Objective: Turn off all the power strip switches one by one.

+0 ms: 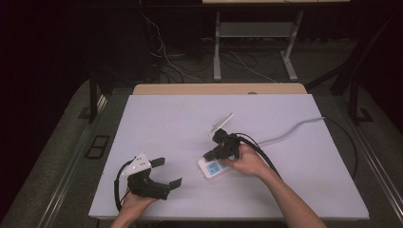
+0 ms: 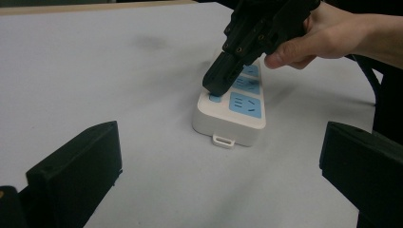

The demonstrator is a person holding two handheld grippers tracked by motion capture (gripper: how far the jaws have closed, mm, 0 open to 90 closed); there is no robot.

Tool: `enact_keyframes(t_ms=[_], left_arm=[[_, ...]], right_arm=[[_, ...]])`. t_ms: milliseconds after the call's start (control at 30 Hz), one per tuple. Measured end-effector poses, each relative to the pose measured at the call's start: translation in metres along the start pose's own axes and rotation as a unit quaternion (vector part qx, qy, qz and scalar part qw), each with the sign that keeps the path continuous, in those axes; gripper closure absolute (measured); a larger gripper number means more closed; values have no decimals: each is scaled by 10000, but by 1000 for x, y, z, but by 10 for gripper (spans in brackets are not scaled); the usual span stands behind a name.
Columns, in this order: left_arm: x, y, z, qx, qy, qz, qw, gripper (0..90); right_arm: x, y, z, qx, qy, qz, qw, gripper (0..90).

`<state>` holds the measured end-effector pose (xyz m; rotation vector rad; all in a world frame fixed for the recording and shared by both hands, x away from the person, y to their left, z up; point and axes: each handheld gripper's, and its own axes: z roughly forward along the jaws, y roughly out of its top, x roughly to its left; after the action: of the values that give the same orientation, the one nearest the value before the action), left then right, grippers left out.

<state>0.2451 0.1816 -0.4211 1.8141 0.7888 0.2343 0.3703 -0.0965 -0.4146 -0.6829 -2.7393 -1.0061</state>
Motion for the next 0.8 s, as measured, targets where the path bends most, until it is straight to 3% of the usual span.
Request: enact_keyframes(t_ms=[100, 800], left_arm=[[0, 0, 0, 9, -11, 7, 10000, 0], [-1, 0, 0, 11, 16, 24, 10000, 0]], right_arm=[[2, 0, 0, -8, -85, -81, 9999, 896], [-1, -3, 1, -117, -2, -5, 9999, 899]])
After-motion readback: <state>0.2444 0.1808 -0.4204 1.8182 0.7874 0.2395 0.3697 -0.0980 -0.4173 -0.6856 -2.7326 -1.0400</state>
